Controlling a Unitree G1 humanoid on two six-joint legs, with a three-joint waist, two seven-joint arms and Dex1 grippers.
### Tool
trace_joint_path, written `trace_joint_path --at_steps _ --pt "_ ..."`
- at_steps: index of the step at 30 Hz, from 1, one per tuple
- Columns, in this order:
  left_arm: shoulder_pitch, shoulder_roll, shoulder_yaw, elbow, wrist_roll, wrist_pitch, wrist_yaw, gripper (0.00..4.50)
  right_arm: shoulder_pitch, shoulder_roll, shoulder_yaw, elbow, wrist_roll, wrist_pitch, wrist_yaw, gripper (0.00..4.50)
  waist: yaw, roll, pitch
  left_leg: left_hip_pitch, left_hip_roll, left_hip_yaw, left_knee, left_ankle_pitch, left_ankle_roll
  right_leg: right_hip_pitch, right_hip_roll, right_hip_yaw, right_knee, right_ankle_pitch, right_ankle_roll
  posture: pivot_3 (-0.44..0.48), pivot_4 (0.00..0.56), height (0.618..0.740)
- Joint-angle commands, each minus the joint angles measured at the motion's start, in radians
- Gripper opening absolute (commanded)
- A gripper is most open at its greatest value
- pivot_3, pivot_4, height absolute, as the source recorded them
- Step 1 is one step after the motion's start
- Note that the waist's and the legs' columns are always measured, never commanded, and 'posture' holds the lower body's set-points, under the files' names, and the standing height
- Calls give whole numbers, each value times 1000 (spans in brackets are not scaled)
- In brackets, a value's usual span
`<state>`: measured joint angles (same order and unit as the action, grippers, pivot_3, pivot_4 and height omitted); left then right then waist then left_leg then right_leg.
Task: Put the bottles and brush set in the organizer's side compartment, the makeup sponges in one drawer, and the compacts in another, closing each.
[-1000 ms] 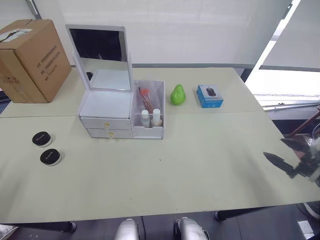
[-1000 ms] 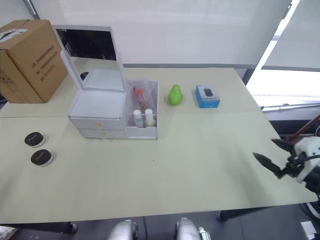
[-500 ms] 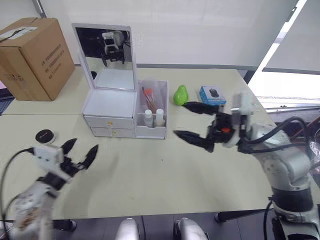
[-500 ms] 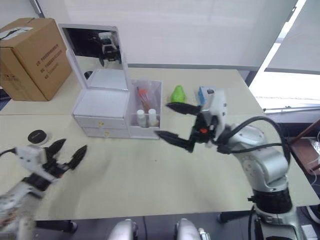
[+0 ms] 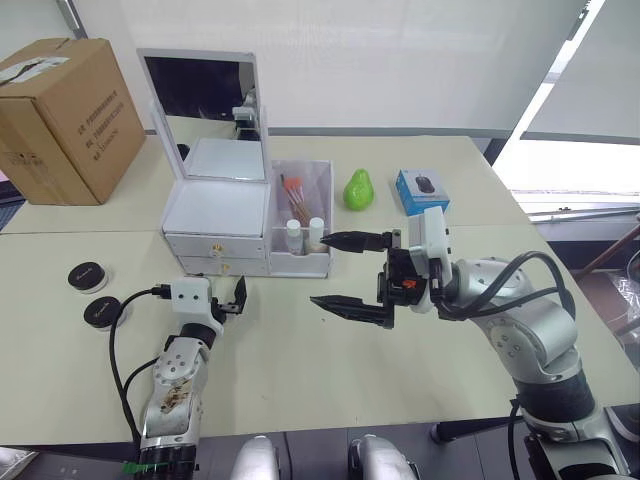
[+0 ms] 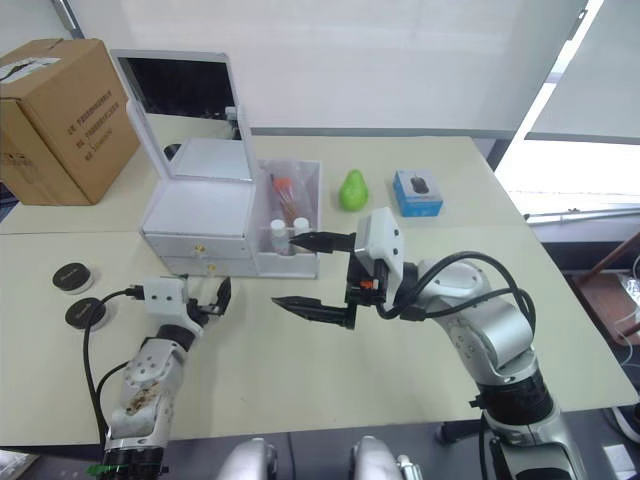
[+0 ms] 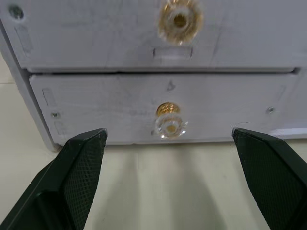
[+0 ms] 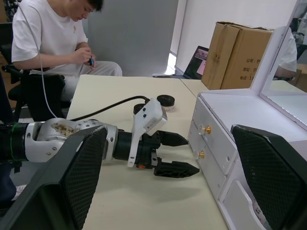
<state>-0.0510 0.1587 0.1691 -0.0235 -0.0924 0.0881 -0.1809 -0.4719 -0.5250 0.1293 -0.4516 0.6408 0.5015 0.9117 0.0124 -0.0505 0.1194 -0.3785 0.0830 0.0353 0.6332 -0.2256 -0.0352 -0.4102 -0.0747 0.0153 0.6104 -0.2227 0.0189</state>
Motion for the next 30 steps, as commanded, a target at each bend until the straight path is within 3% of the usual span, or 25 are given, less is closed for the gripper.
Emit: trace_joint_path --at_steps 1,12,24,25,30 --pt "-25 8 -12 2 13 -50 7 4483 0 -1 -25 -27 -4 -15 -12 4500 1 0 0 0 0 0 0 0 0 0 0 0 0 0 0 0 150 729" --pt "-62 -2 -29 48 19 -110 21 4483 25 -4 -31 -43 -11 -16 -37 4500 0 0 0 0 0 0 0 0 0 0 0 -1 0 0 0 0 150 729" --pt "-78 -8 -32 72 7 -109 21 724 16 2 -56 -39 5 -24 -41 4500 1 0 0 -1 0 -1 0 0 0 0 0 -1 -1 -3 4 0 150 729" --pt "-77 -8 -33 73 9 -112 21 560 17 6 -60 -39 11 -27 -36 4500 1 0 0 -1 0 -1 0 0 0 0 -1 -1 -1 -5 4 0 150 729" --pt "-64 -8 -38 72 14 -116 20 560 23 24 -71 -30 33 -51 -18 4500 1 1 0 -1 0 -1 0 0 0 0 -1 -1 -1 -6 4 0 150 729"
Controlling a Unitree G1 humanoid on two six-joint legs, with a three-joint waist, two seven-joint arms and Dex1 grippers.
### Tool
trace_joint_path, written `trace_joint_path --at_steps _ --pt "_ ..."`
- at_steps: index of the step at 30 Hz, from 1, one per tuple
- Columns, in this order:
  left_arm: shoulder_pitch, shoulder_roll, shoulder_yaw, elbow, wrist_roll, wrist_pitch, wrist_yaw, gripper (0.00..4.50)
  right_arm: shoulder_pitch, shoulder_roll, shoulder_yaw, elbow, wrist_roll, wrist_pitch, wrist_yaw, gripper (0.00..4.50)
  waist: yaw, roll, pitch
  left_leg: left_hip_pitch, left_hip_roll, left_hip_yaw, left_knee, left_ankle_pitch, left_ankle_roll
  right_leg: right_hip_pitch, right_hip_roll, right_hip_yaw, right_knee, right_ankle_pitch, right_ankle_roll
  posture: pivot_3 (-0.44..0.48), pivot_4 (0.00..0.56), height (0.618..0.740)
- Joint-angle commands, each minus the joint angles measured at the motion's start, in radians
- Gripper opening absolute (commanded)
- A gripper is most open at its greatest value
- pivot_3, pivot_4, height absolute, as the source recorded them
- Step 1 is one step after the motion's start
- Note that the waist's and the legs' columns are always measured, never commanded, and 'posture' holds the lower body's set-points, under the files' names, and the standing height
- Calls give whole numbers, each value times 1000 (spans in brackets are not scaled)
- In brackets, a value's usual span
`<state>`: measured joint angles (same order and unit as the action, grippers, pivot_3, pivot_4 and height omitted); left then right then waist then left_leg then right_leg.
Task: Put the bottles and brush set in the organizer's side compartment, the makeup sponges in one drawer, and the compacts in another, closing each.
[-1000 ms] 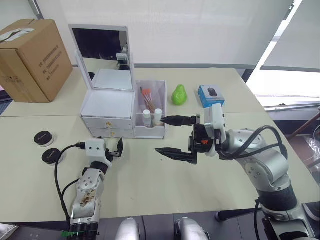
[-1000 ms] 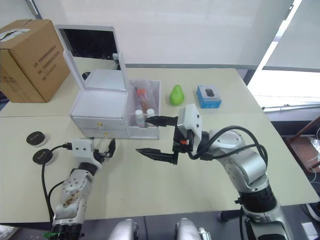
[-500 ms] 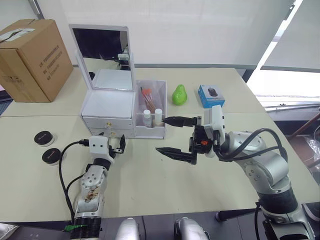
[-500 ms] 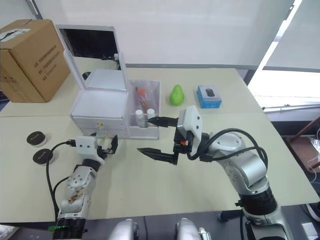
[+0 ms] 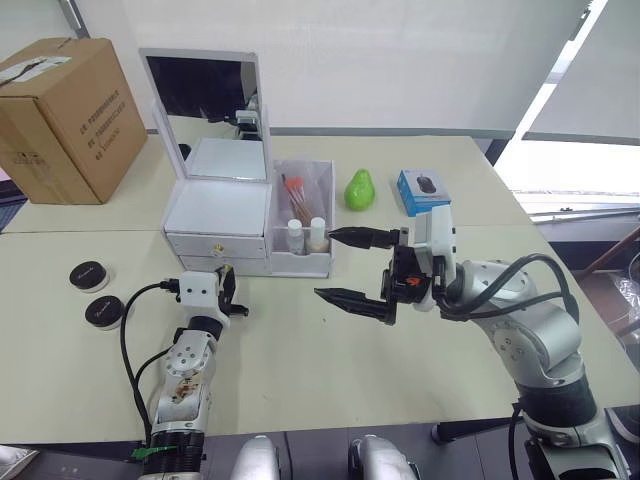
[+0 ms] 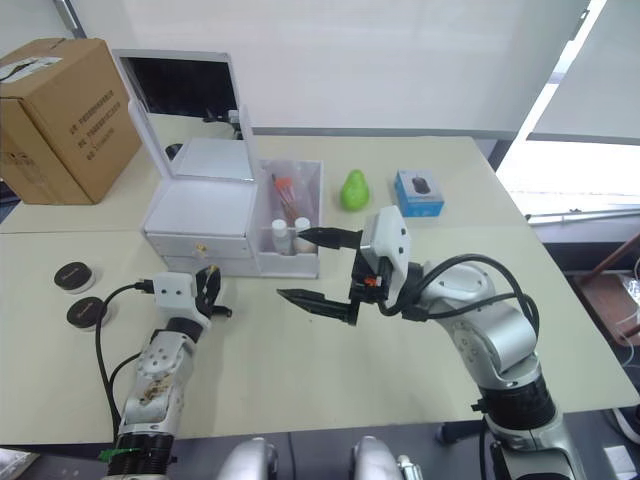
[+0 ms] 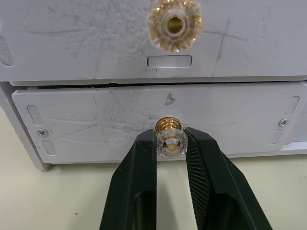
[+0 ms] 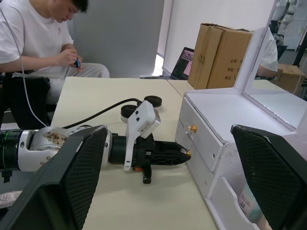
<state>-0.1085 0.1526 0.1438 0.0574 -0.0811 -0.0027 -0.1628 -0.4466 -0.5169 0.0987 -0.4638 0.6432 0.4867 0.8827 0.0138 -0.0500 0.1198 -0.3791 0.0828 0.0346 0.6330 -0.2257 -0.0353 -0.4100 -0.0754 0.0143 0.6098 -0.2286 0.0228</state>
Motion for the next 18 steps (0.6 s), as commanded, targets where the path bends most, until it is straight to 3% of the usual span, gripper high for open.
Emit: trace_joint_path --at_steps 1,9,18 --pt "-1 0 -16 -10 7 -29 0 560 -2 27 -46 -13 42 -42 14 4500 0 0 0 0 0 0 0 0 0 0 0 0 0 0 0 0 150 729" --pt "99 17 -6 -51 -16 -100 -39 560 23 84 -47 66 46 -118 91 4500 -2 1 0 1 0 0 -1 0 0 1 0 0 0 -1 -1 0 150 729" --pt "314 23 -8 -230 -53 -126 -81 560 100 92 2 214 -74 -283 206 4500 -3 4 1 2 0 1 -1 0 0 0 -1 0 -1 -2 -1 0 150 729"
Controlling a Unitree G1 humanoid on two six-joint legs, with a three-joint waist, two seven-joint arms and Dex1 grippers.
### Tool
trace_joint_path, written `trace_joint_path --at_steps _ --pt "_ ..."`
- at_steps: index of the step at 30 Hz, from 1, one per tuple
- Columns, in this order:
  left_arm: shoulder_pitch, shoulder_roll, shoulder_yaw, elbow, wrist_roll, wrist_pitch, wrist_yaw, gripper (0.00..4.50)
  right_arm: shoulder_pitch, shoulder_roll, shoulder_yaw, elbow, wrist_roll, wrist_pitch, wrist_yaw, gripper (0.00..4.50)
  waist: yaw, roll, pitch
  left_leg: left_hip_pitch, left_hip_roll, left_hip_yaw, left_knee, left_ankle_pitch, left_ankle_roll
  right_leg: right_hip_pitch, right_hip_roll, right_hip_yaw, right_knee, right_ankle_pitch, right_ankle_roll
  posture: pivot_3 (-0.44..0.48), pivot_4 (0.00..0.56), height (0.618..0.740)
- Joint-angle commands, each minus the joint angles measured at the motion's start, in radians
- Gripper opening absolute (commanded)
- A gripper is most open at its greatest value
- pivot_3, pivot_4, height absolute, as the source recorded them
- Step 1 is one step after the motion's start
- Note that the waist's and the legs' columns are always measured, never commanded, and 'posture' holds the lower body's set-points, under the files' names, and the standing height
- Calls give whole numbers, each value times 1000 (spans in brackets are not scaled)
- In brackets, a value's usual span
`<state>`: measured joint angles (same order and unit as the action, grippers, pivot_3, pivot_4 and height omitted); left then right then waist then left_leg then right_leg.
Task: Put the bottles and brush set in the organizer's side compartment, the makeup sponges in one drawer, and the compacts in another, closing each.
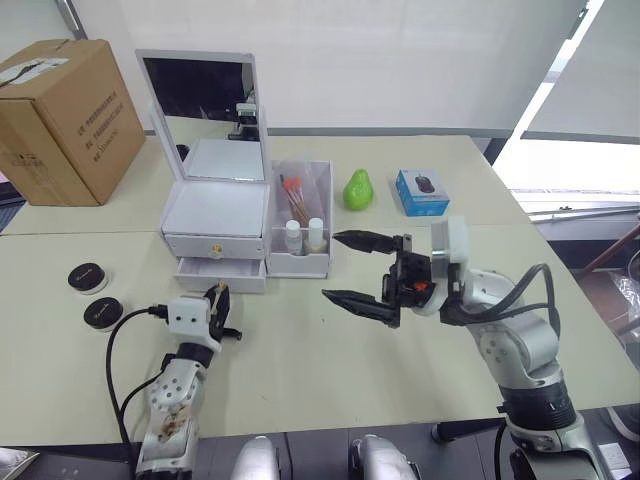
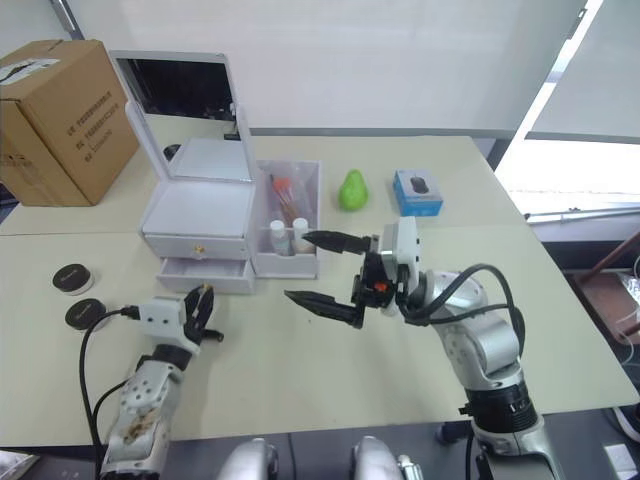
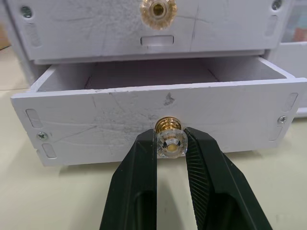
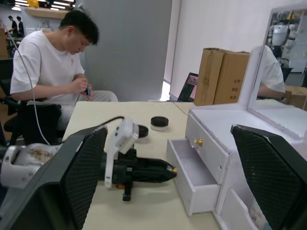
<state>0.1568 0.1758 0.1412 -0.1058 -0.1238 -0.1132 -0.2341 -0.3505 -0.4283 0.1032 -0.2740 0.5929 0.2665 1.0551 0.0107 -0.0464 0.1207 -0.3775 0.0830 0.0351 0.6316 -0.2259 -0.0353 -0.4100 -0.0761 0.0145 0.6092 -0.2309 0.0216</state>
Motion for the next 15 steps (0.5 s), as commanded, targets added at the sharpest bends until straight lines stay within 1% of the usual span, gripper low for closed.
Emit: trace_joint_path --at_steps 1,9,15 --pt "69 -3 -7 -86 -10 -14 -9 560 8 5 1 39 -31 -77 43 4500 0 0 0 0 0 0 0 0 0 0 0 0 0 0 0 0 150 729" --pt "224 -51 -57 -225 9 -7 19 560 -43 3 -10 90 -22 -84 96 4500 1 1 1 -2 0 0 0 0 0 -3 0 0 0 -1 0 0 150 729" --pt "307 -59 -48 -269 9 -19 35 560 -65 3 -13 113 -31 -85 113 4500 1 1 1 -5 0 0 0 0 0 -8 0 0 0 -1 0 0 150 729"
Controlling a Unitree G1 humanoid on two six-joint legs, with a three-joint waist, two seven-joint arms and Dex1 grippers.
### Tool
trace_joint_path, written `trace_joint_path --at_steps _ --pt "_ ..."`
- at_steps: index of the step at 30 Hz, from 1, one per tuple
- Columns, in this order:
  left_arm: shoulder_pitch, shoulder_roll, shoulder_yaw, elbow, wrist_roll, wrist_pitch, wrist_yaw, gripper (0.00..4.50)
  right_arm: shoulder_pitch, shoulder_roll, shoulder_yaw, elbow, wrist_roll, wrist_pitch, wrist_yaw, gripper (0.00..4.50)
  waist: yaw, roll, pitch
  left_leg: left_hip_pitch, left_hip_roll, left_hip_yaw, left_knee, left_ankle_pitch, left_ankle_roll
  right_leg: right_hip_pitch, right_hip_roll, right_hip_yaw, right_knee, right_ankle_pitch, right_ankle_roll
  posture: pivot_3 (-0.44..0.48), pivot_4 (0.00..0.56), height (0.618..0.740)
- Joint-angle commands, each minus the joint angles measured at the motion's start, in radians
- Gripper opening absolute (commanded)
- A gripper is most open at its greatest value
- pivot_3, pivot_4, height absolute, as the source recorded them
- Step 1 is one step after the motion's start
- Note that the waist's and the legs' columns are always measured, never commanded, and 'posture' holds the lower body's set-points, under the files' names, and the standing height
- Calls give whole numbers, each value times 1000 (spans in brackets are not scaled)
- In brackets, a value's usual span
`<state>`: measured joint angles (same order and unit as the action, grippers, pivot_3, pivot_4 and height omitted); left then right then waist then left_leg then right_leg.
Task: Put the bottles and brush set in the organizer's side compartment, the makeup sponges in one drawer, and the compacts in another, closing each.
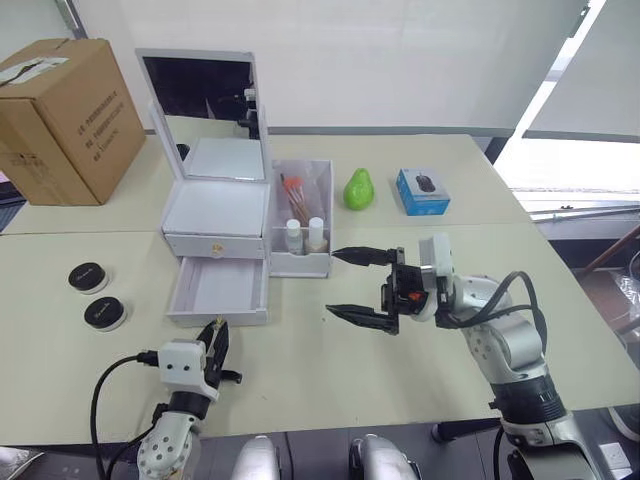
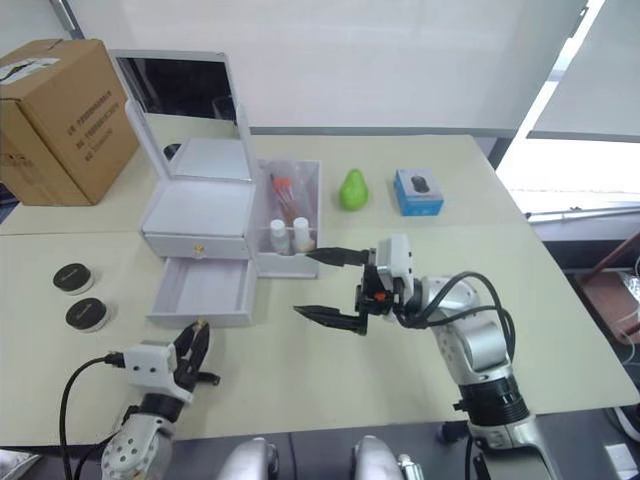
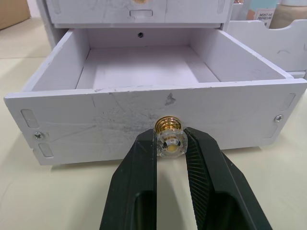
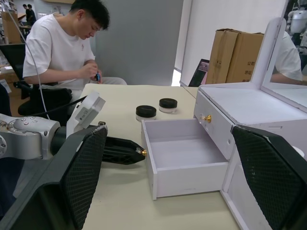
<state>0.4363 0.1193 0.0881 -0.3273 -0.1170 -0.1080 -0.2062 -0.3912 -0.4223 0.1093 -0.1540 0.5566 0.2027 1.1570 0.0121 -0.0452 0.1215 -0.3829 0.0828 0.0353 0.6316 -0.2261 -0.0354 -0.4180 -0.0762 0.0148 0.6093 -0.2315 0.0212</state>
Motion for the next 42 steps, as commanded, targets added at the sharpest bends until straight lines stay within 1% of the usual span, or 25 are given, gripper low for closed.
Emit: trace_joint_path --at_steps 1,4,9,11,13,16,19,21,22,23,24,25,26,28,30,32,34,38,40,42 --pt "42 -1 8 -53 0 -24 7 560 -27 -2 -18 -3 4 -22 11 4500 -1 0 0 -1 0 0 0 0 0 -1 0 0 0 0 0 0 150 729" --pt "58 2 10 -61 -4 -18 2 560 -35 -2 -13 0 -1 -15 8 4500 -5 0 0 -1 0 0 0 0 0 -2 0 1 0 0 0 0 150 729" --pt "44 6 14 -53 -9 -6 0 560 -36 -6 -8 4 -8 -8 3 4500 -6 0 0 0 0 0 0 0 0 -2 1 1 0 0 0 0 150 729" --pt "45 6 21 -52 -15 -9 0 1284 -33 -9 -10 4 -10 -7 2 4500 -6 0 0 0 0 0 0 0 0 -2 1 1 0 0 0 0 150 729" --pt "52 8 29 -64 -28 -8 -4 1826 -29 -12 -12 4 -11 -7 2 4500 -6 0 0 0 0 0 0 0 0 -2 1 1 0 0 0 0 150 729" --pt "64 20 57 -99 -55 4 -11 2814 -25 -14 -15 -3 -9 -4 -1 4500 -7 0 0 0 0 0 0 0 0 -2 1 1 0 0 0 0 150 729" --pt "96 47 111 -165 -110 26 -30 3786 -21 -19 -24 -7 -9 -5 -8 4500 -9 0 0 0 0 0 0 0 0 -2 1 1 0 0 0 0 150 729" --pt "134 81 146 -228 -166 48 -67 4447 -15 -27 -36 -11 -5 -3 -14 4500 -12 0 0 0 0 0 -1 0 0 -2 1 1 0 0 0 0 150 729" --pt "162 110 178 -262 -208 67 -96 4485 -10 -36 -46 -13 -3 -1 -18 4500 -13 0 0 0 0 0 -1 0 0 -3 1 1 0 0 0 0 150 729" --pt "196 146 232 -291 -285 102 -132 4485 0 -48 -58 -18 -3 1 -23 4500 -15 0 0 0 0 0 -1 0 0 -3 0 1 0 0 -1 0 150 729" --pt "230 193 308 -306 -372 130 -178 4485 12 -64 -72 -20 -5 -1 -26 4500 -16 0 0 0 0 0 -2 0 0 -3 0 1 0 0 -1 0 150 729" --pt "265 263 414 -281 -463 167 -248 4485 32 -87 -91 -22 -11 -6 -27 4500 -17 0 0 0 0 0 -2 0 0 -3 0 2 0 -1 -1 0 150 729" --pt "286 326 512 -239 -541 198 -312 4485 50 -106 -109 -24 -13 -9 -30 4500 -18 -1 2 0 0 0 -3 0 0 -4 0 1 0 -1 -2 0 150 729" --pt "311 455 669 -97 -626 246 -448 4485 80 -143 -153 -22 -9 -12 -38 4500 -15 0 4 4 1 0 -4 0 0 -5 1 0 1 -3 -4 0 150 729" --pt "297 579 776 111 -640 269 -573 4485 103 -182 -206 -4 -9 -20 -44 4500 -8 2 6 6 0 0 -5 -2 -4 -6 0 -1 1 -3 -4 0 150 729" --pt "258 688 833 324 -613 261 -674 4485 124 -218 -257 21 -16 -32 -46 4500 -3 3 7 6 0 0 -5 -5 -8 -6 -1 -1 -1 -3 -4 0 150 729" --pt "195 787 848 537 -580 254 -752 4485 150 -252 -306 54 -25 -48 -47 4500 1 3 7 5 -1 1 -5 -5 -8 -6 -2 -1 -2 -3 -4 0 150 729" --pt "31 945 819 887 -488 177 -827 4485 231 -332 -417 162 -48 -107 -27 4500 7 1 7 4 0 2 -5 -6 -9 -6 -2 -3 -2 -3 -4 0 150 729" --pt "-54 991 789 1008 -450 142 -848 4485 266 -362 -460 219 -61 -142 -20 4500 6 1 7 4 1 2 -5 -6 -9 -6 -3 -3 -2 -3 -4 0 150 729" --pt "-127 1017 764 1089 -426 118 -868 4485 303 -383 -497 271 -75 -176 -13 4500 2 1 7 5 1 4 -7 -6 -9 -6 -3 -3 -2 -3 -4 0 150 729"
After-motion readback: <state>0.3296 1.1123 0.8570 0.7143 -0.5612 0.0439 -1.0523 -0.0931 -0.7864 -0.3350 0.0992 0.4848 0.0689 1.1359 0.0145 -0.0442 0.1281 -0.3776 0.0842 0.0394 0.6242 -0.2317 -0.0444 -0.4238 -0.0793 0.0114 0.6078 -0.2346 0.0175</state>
